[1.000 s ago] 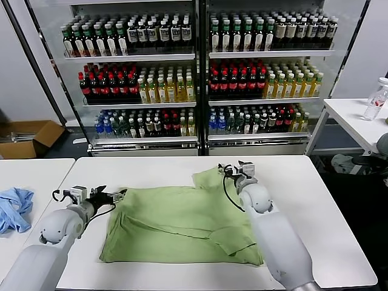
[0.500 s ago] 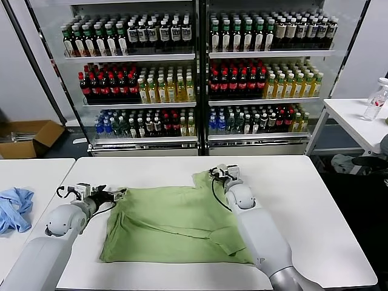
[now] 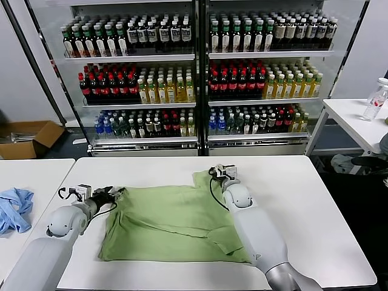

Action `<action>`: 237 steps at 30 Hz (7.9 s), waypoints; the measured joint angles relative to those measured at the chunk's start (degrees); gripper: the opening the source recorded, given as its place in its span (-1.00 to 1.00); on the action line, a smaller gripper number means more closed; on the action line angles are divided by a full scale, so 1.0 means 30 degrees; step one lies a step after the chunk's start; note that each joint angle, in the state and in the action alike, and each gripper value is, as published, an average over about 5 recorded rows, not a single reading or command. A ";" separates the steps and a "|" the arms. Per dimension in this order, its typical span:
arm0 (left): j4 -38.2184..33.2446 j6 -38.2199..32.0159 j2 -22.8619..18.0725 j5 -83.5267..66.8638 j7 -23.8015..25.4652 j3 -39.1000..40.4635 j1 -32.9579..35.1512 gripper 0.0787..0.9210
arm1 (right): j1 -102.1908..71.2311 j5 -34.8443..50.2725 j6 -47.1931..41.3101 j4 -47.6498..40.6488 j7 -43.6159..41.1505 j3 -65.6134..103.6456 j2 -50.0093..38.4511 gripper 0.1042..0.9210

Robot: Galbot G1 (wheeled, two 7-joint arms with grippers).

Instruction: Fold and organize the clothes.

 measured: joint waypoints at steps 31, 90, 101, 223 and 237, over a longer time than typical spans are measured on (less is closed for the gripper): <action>-0.6183 -0.2353 0.1640 -0.2848 -0.0343 -0.3502 0.6357 -0.99 | -0.9041 0.2701 -0.1399 1.5648 0.1378 0.1395 -0.5107 -1.00; -1.0836 -0.0222 -0.2119 -0.3700 -0.8377 -0.4260 1.1413 -0.27 | -1.7467 -0.0513 -0.2612 2.3353 0.2377 0.2984 -0.6424 0.76; -1.1108 0.0002 -0.2273 -0.3266 -0.8484 -0.4284 1.1377 -0.93 | -1.7484 -0.0617 -0.2600 2.3571 0.2389 0.3177 -0.6574 0.76; -1.1667 0.0675 -0.2609 -0.2882 -0.5224 -0.6187 1.0573 -0.95 | -1.6010 -0.0864 -0.2582 2.3568 0.2233 0.3563 -0.7129 0.76; -1.3646 0.0798 0.1017 -0.5820 -0.5088 -1.2392 1.2078 -0.95 | -1.5776 -0.0852 -0.2264 2.3576 0.2116 0.3776 -0.7000 0.76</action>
